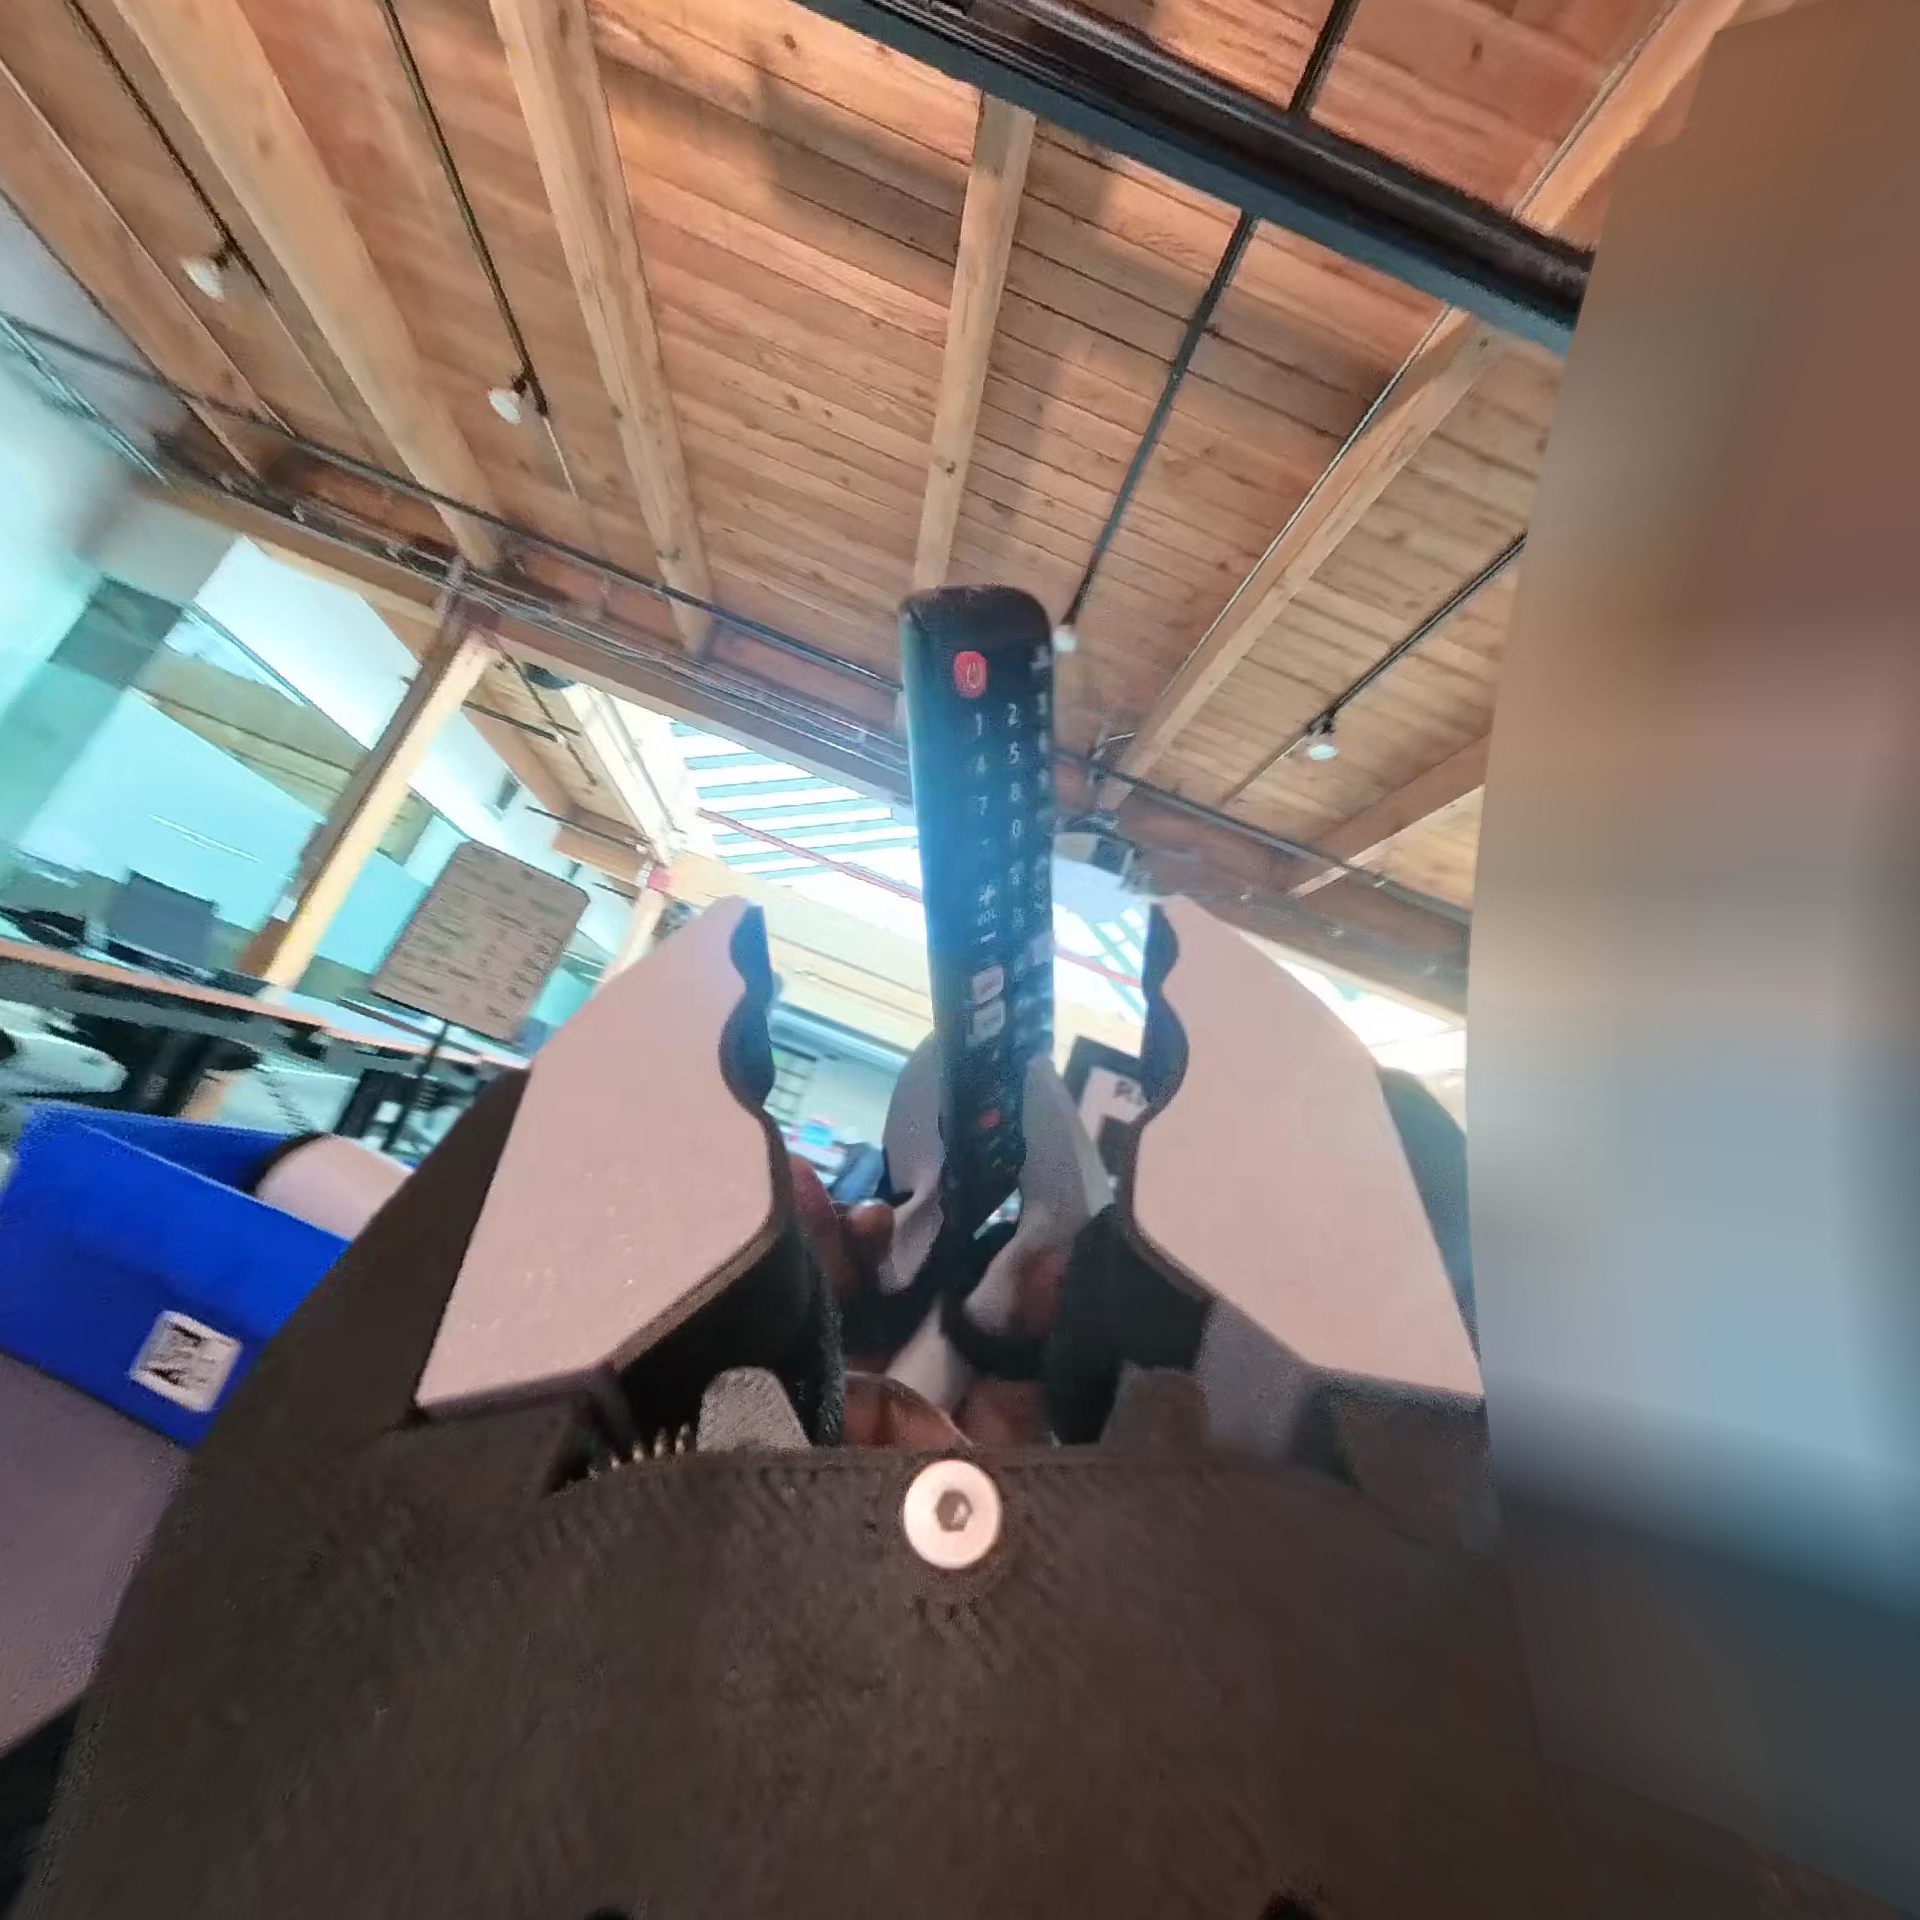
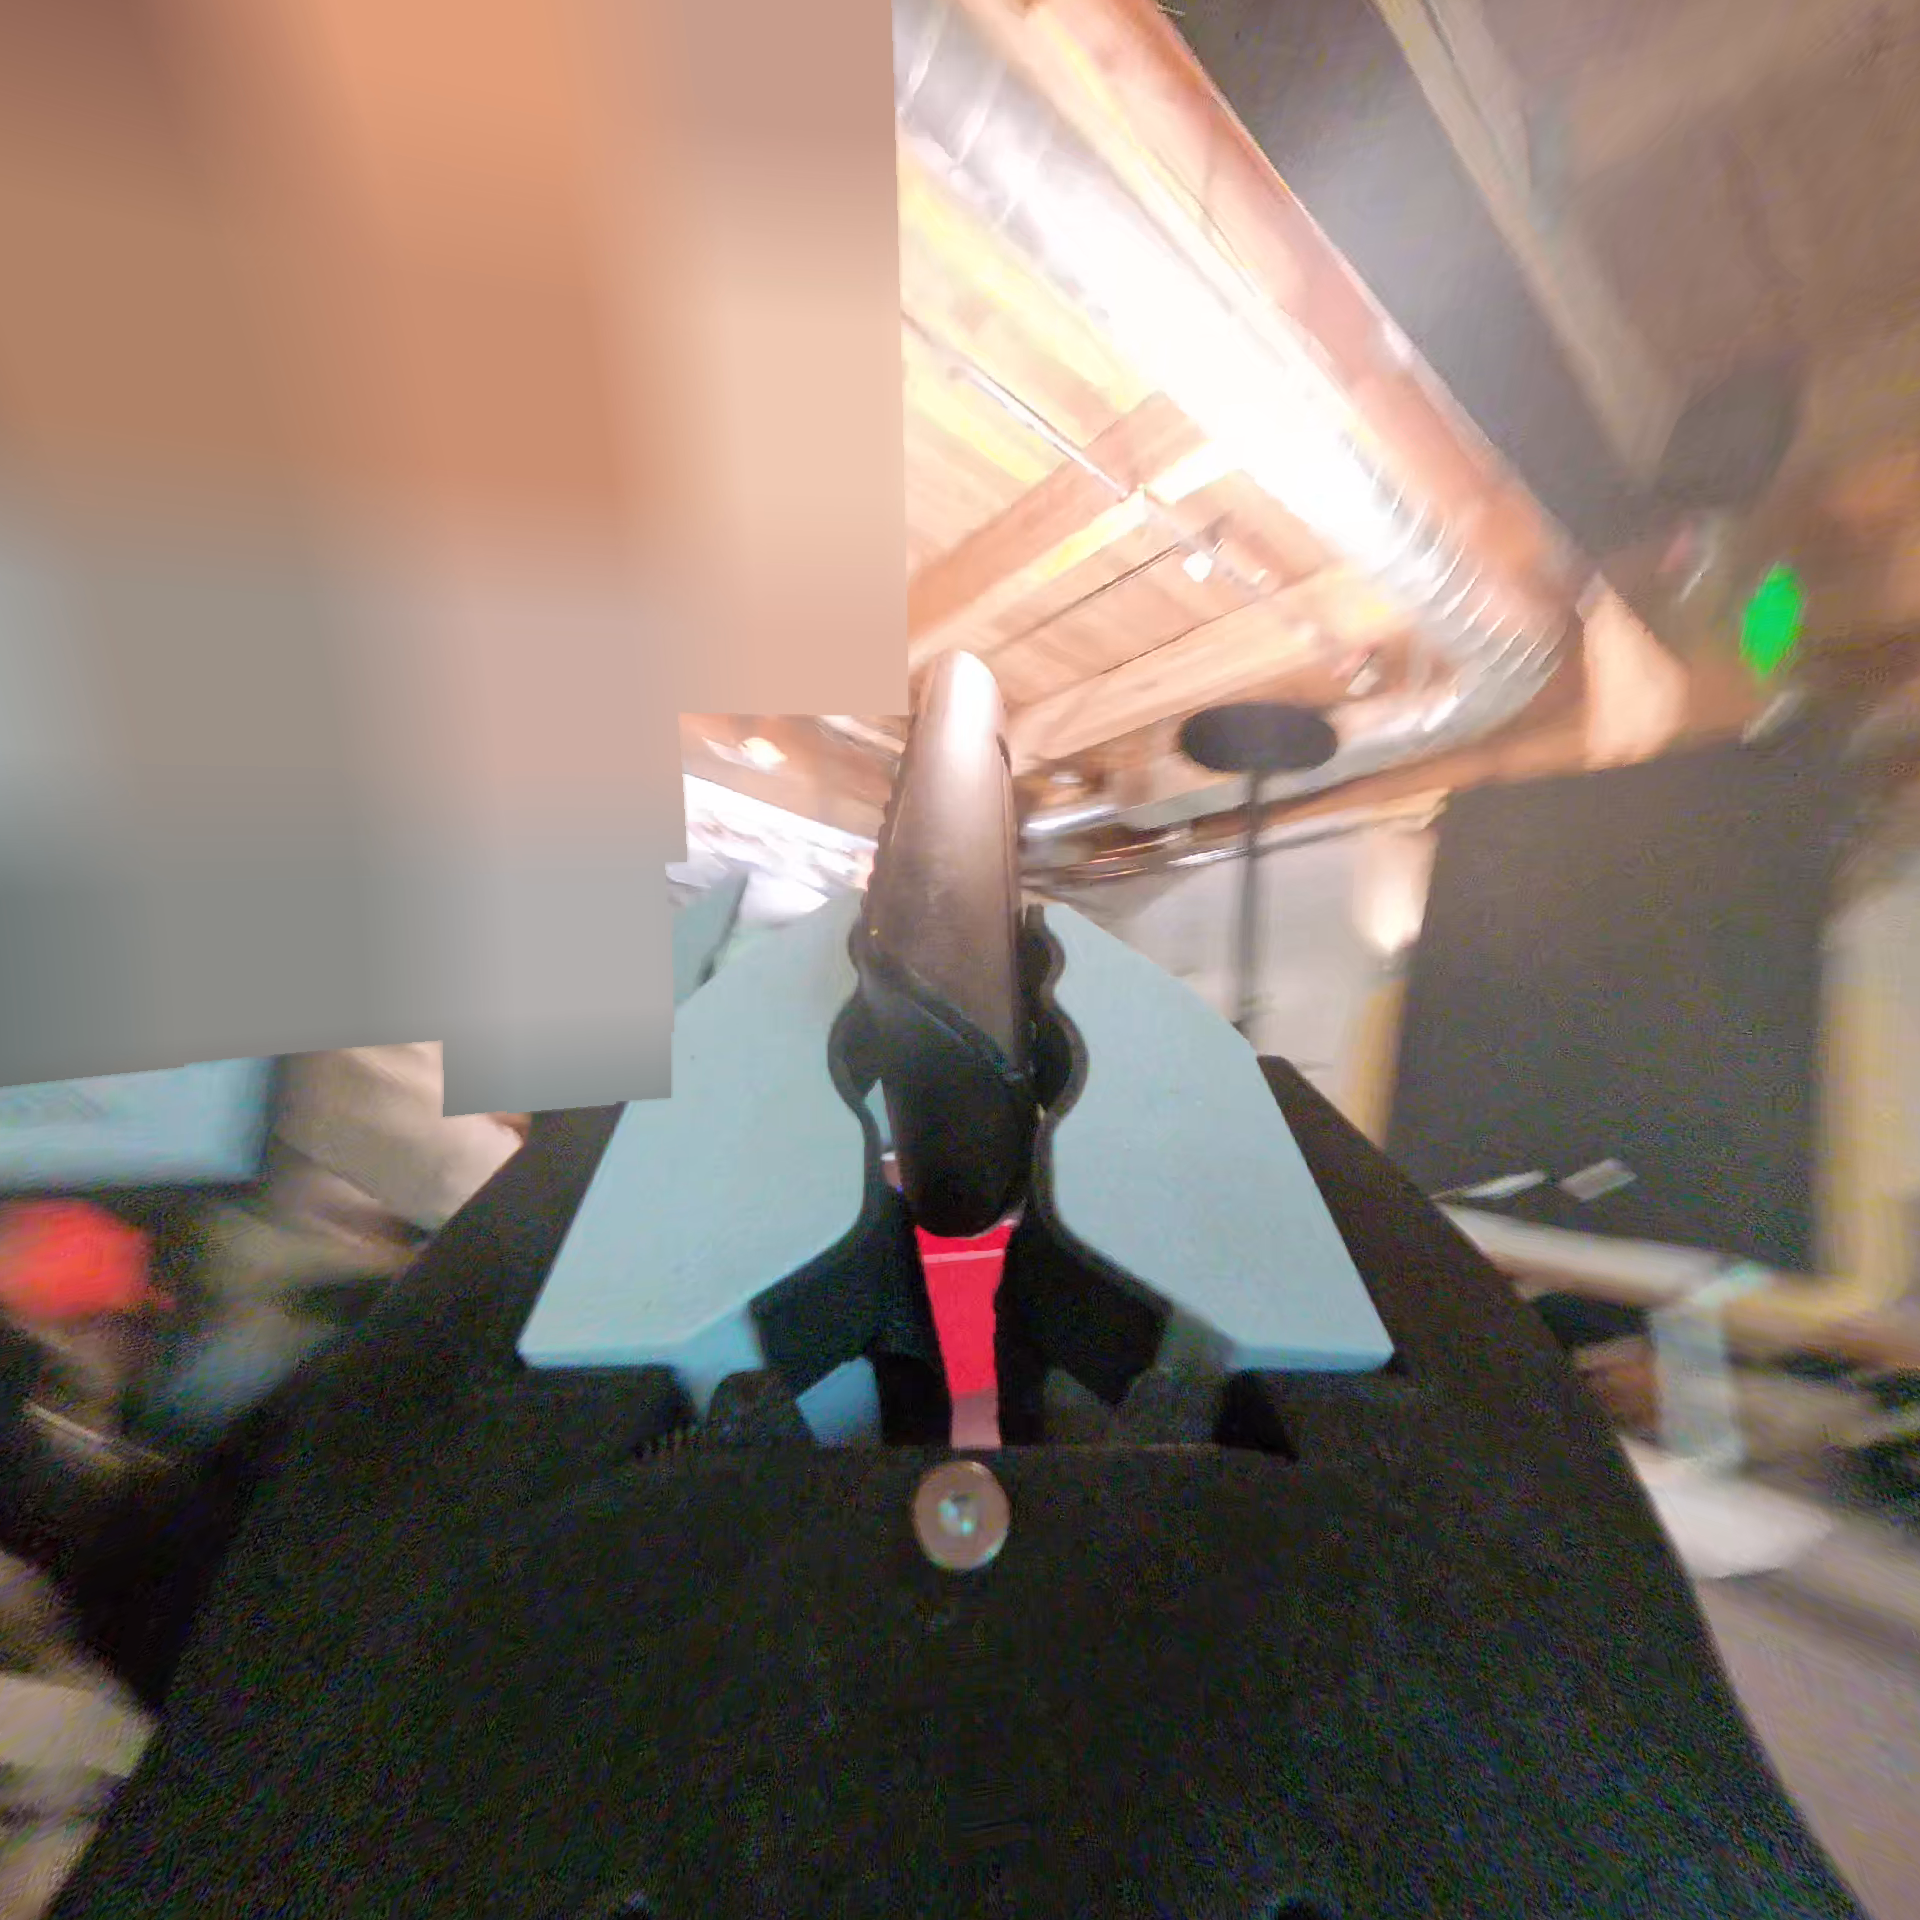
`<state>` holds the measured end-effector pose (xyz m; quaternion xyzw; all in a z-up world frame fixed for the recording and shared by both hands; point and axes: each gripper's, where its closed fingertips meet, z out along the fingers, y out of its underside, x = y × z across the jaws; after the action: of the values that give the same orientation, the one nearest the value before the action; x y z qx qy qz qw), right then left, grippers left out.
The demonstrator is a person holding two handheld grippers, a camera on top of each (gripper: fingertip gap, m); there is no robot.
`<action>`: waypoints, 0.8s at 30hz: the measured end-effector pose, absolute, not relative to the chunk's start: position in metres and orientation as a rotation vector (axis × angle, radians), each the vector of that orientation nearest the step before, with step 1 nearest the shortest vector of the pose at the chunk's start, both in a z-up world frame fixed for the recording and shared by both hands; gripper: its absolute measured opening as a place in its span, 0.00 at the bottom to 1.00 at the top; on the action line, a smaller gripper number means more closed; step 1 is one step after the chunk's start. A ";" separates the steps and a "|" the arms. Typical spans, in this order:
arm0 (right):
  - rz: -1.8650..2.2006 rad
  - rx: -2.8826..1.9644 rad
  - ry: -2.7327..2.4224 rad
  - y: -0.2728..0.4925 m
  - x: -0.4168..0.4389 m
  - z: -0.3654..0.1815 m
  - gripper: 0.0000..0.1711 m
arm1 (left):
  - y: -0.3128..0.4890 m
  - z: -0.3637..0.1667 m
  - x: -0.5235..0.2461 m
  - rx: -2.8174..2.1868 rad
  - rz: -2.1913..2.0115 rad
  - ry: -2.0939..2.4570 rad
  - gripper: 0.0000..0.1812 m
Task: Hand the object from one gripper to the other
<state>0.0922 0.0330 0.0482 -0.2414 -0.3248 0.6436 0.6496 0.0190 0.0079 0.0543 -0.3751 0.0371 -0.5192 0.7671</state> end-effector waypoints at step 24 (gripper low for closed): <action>1.465 -0.554 -0.920 0.012 0.051 0.020 0.60 | 0.025 0.040 -0.003 -0.981 -1.108 -0.059 0.12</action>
<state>0.0508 0.0119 0.0201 -0.2407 -0.3992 0.6358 0.6153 -0.0033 0.0254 0.0397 -0.4467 -0.0267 -0.5049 0.7381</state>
